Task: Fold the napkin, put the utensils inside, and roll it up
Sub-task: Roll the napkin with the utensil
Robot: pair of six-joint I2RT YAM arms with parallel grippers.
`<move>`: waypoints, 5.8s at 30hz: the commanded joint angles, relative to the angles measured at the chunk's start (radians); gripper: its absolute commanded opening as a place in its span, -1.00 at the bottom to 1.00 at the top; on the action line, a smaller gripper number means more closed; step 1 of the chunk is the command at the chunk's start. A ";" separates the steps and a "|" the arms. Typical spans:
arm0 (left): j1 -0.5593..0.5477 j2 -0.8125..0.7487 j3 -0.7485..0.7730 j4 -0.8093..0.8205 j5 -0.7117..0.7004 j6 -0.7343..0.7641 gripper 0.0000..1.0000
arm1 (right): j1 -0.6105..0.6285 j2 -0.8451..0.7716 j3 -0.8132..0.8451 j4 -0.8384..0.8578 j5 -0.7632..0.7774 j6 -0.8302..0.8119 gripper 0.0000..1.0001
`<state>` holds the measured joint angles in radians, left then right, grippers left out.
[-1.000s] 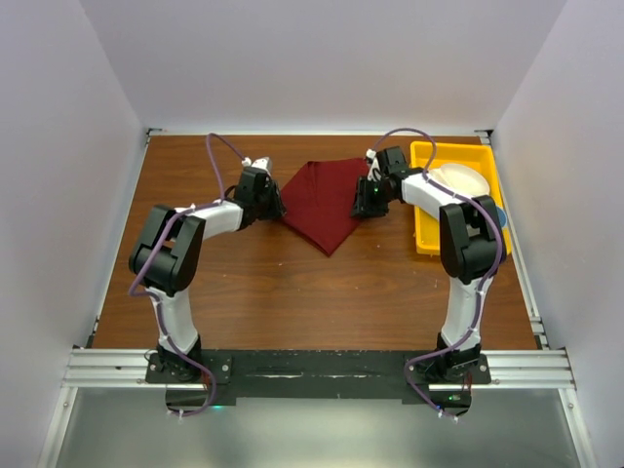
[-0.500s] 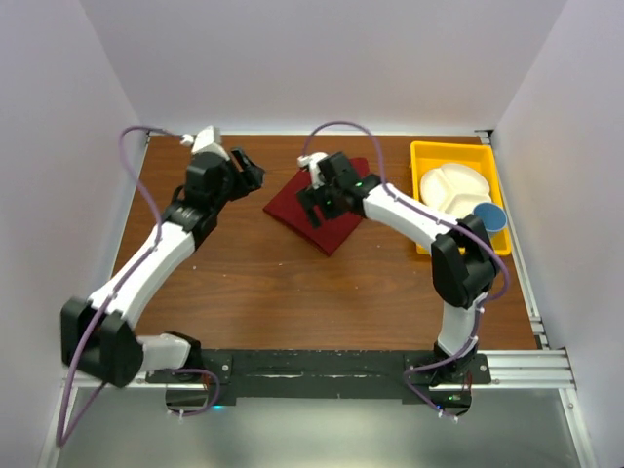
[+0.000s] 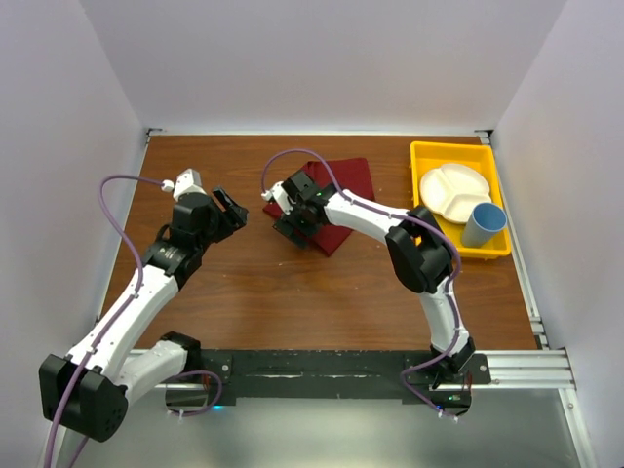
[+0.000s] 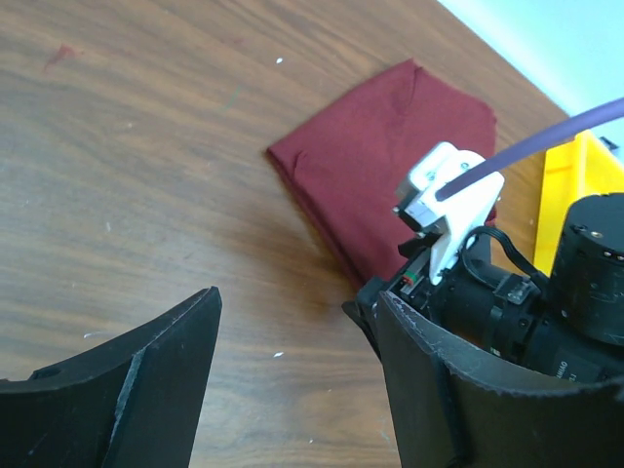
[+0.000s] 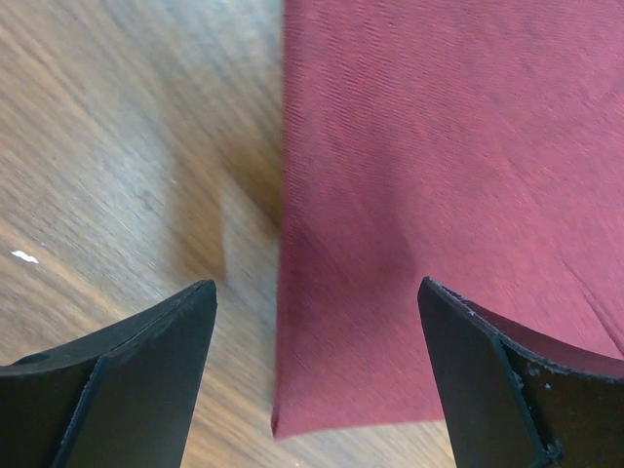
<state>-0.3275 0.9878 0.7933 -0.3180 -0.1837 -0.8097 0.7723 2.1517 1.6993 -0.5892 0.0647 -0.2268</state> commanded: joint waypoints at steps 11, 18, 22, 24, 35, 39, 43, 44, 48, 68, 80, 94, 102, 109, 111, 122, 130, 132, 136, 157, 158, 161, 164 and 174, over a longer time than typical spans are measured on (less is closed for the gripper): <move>0.008 0.006 -0.029 0.057 0.033 0.000 0.38 | 0.008 0.056 0.066 -0.011 -0.040 -0.048 0.54; 0.010 0.031 -0.017 0.059 0.036 0.000 0.38 | -0.004 0.080 0.030 0.009 -0.043 -0.034 0.45; 0.011 0.038 -0.014 0.059 0.017 -0.005 0.38 | -0.005 0.097 0.010 0.006 -0.045 -0.022 0.33; 0.015 0.055 -0.017 0.060 0.010 -0.016 0.41 | -0.010 0.100 -0.007 0.011 -0.057 -0.011 0.25; 0.102 0.230 -0.101 0.189 0.176 -0.149 0.54 | -0.019 0.116 -0.079 0.057 -0.184 0.085 -0.35; 0.166 0.340 -0.186 0.407 0.363 -0.238 0.55 | -0.019 0.103 -0.122 0.088 -0.247 0.119 -0.55; 0.170 0.516 -0.186 0.552 0.515 -0.310 0.55 | -0.019 0.088 -0.162 0.126 -0.285 0.136 -0.66; 0.166 0.535 -0.184 0.578 0.527 -0.321 0.55 | -0.019 0.085 -0.164 0.126 -0.287 0.135 -0.68; 0.148 0.571 -0.200 0.663 0.511 -0.367 0.56 | -0.022 0.082 -0.164 0.127 -0.299 0.135 -0.70; 0.036 0.821 -0.062 0.623 0.343 -0.517 0.48 | -0.033 0.043 -0.202 0.163 -0.341 0.126 -0.74; 0.016 0.873 -0.169 0.820 0.216 -0.479 0.11 | -0.031 0.039 -0.201 0.180 -0.376 0.092 -0.76; 0.001 0.847 -0.171 0.794 0.233 -0.419 -0.74 | -0.021 -0.042 -0.208 0.163 -0.270 0.106 -0.20; 0.001 0.799 -0.128 0.639 0.291 -0.421 -1.00 | 0.024 -0.171 -0.332 0.279 -0.145 0.103 0.47; -0.001 0.753 -0.060 0.448 0.315 -0.430 -1.00 | 0.126 -0.205 -0.446 0.423 0.030 0.055 0.64; -0.001 0.753 -0.048 0.421 0.328 -0.437 -1.00 | 0.157 -0.193 -0.464 0.466 0.104 0.046 0.63; 0.011 0.739 -0.014 0.319 0.365 -0.425 -1.00 | 0.229 -0.104 -0.510 0.585 0.412 0.035 0.26; 0.034 0.735 -0.009 0.267 0.398 -0.407 -1.00 | 0.237 -0.030 -0.481 0.562 0.408 0.075 -0.30; 0.050 0.724 -0.016 0.273 0.400 -0.392 -1.00 | 0.236 -0.035 -0.486 0.554 0.374 0.089 -0.43; 0.062 0.686 -0.008 0.284 0.348 -0.242 -1.00 | 0.225 -0.055 -0.480 0.511 0.192 0.161 -0.90; 0.076 0.333 -0.207 0.591 0.446 0.034 -0.20 | -0.180 0.097 -0.417 0.584 -0.879 0.608 -1.00; 0.068 0.371 -0.212 0.641 0.463 0.026 -0.32 | -0.191 0.123 -0.421 0.609 -0.897 0.636 -1.00; 0.039 0.438 -0.212 0.700 0.498 0.000 -0.43 | -0.231 0.142 -0.432 0.611 -0.878 0.689 -1.00; 0.012 0.488 -0.209 0.753 0.484 -0.020 -0.45 | -0.254 0.161 -0.452 0.632 -0.873 0.748 -1.00; -0.015 0.641 -0.200 0.879 0.487 -0.082 -0.72 | -0.258 0.163 -0.408 0.477 -0.721 0.693 -1.00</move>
<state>-0.3370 1.5913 0.5865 0.4519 0.3012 -0.8654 0.5232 2.2341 1.3300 0.1097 -0.8726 0.5220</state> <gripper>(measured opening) 0.176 0.059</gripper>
